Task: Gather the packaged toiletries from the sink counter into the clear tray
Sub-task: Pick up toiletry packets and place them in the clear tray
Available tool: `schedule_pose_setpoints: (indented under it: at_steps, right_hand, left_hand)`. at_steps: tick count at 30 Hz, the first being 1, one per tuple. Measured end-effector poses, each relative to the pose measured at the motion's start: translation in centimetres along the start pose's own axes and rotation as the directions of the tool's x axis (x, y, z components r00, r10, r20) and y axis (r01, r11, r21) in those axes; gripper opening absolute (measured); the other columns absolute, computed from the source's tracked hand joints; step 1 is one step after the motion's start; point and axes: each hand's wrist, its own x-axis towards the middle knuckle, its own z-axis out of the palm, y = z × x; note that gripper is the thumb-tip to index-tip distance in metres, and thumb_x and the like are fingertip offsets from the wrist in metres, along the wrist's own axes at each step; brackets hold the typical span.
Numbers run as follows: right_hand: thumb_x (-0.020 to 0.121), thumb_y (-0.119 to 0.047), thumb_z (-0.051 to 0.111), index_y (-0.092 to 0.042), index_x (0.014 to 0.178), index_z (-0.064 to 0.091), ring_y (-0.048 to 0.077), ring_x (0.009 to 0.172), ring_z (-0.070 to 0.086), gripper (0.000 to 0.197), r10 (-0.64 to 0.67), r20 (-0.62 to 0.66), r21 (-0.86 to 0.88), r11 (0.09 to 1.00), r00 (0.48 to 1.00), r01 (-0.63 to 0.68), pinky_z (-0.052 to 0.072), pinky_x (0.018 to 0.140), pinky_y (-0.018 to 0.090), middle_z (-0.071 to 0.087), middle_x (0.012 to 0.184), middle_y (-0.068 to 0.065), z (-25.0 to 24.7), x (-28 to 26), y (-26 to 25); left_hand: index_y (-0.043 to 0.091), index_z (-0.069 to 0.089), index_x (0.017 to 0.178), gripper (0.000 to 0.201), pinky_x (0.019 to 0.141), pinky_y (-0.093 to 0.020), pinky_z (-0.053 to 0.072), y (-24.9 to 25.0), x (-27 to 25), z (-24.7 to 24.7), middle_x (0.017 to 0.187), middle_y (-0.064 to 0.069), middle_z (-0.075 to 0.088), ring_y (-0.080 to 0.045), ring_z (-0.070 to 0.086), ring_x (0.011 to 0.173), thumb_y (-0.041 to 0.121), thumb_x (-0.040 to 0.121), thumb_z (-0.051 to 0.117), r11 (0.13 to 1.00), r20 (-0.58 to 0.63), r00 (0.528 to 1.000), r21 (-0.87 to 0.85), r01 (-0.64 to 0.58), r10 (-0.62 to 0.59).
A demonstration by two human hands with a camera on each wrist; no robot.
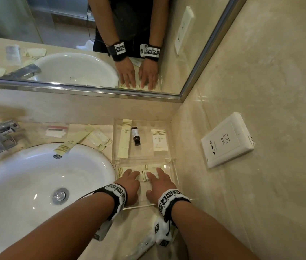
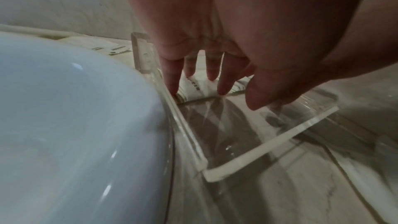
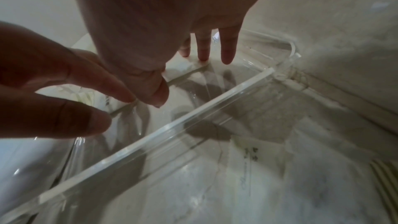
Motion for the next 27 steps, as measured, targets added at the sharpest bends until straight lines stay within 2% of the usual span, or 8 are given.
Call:
schedule_pose_setpoints:
  at_steps: [4, 8, 12, 16, 21, 24, 27]
  right_hand:
    - [0.088, -0.036, 0.055, -0.039, 0.155, 0.021, 0.025, 0.153, 0.008, 0.075, -0.001, -0.049, 0.026, 1.0, 0.999, 0.003, 0.031, 0.117, 0.042, 0.0, 0.168, 0.0, -0.5, -0.7, 0.2]
    - [0.089, -0.038, 0.055, -0.04, 0.156, 0.018, 0.026, 0.153, 0.009, 0.076, 0.029, -0.08, 0.045, 0.999, 0.996, -0.026, 0.031, 0.118, 0.043, 0.001, 0.168, 0.0, -0.8, -1.9, 0.4]
    - [0.092, -0.037, 0.056, -0.036, 0.155, 0.024, 0.026, 0.15, 0.017, 0.071, 0.089, -0.154, 0.102, 0.992, 0.984, -0.074, 0.031, 0.117, 0.04, 0.01, 0.166, 0.0, -0.5, -4.1, 0.7]
    - [0.091, -0.033, 0.056, -0.034, 0.152, 0.034, 0.024, 0.143, 0.031, 0.065, 0.188, -0.251, 0.186, 0.972, 0.95, -0.143, 0.037, 0.113, 0.039, 0.024, 0.162, -0.002, 1.3, -7.4, 1.6]
    - [0.091, -0.031, 0.058, -0.029, 0.151, 0.038, 0.024, 0.135, 0.039, 0.063, 0.286, -0.225, 0.191, 0.95, 0.931, -0.246, 0.039, 0.11, 0.036, 0.033, 0.155, 0.001, 4.7, -11.1, 2.9]
    - [0.093, -0.03, 0.058, -0.023, 0.15, 0.038, 0.025, 0.13, 0.046, 0.061, 0.328, -0.189, 0.165, 0.94, 0.926, -0.299, 0.042, 0.108, 0.036, 0.04, 0.148, 0.005, 6.8, -12.5, 3.2]
    - [0.092, -0.024, 0.054, -0.019, 0.134, 0.05, 0.026, 0.118, 0.056, 0.042, 0.401, -0.156, 0.2, 0.908, 0.903, -0.369, 0.05, 0.098, 0.038, 0.052, 0.133, 0.007, 8.4, -13.3, 3.1]
  left_hand:
    - [0.011, 0.056, 0.133, 0.047, 0.121, -0.046, 0.018, -0.6, -0.4, 0.2, 0.162, -0.009, 0.014, -0.036, 0.007, 0.148, 0.021, 0.087, 0.05, 0.999, -0.054, 0.998, -0.027, 0.022, -0.023]
    - [0.014, 0.054, 0.134, 0.048, 0.118, -0.047, 0.026, -0.9, -0.9, -0.6, 0.16, -0.01, 0.018, -0.036, 0.013, 0.147, 0.023, 0.087, 0.051, 0.999, -0.08, 0.997, -0.04, 0.018, -0.021]
    - [0.016, 0.052, 0.136, 0.047, 0.117, -0.044, 0.028, 0.3, -1.7, -1.9, 0.159, -0.01, 0.023, -0.035, 0.021, 0.144, 0.026, 0.09, 0.049, 1.0, -0.12, 0.993, -0.016, -0.007, 0.005]
    - [0.019, 0.046, 0.142, 0.052, 0.116, -0.043, 0.027, 2.3, -2.6, -2.0, 0.159, -0.01, 0.024, -0.036, 0.024, 0.142, 0.03, 0.092, 0.05, 0.996, -0.105, 0.991, 0.002, -0.085, 0.084]
    - [0.02, 0.037, 0.148, 0.057, 0.118, -0.044, 0.026, 5.2, -3.8, -0.9, 0.159, -0.01, 0.022, -0.034, 0.022, 0.144, 0.033, 0.094, 0.05, 0.982, -0.048, 0.981, 0.01, -0.19, 0.19]
    - [0.021, 0.04, 0.146, 0.055, 0.115, -0.046, 0.031, 6.7, -4.3, 0.1, 0.156, -0.009, 0.028, -0.033, 0.029, 0.14, 0.033, 0.094, 0.05, 0.969, -0.042, 0.968, 0.023, -0.247, 0.248]
    - [0.023, 0.044, 0.142, 0.05, 0.106, -0.045, 0.04, 7.7, -4.9, 1.1, 0.15, -0.007, 0.037, -0.031, 0.039, 0.131, 0.031, 0.093, 0.05, 0.959, -0.027, 0.959, 0.045, -0.279, 0.281]
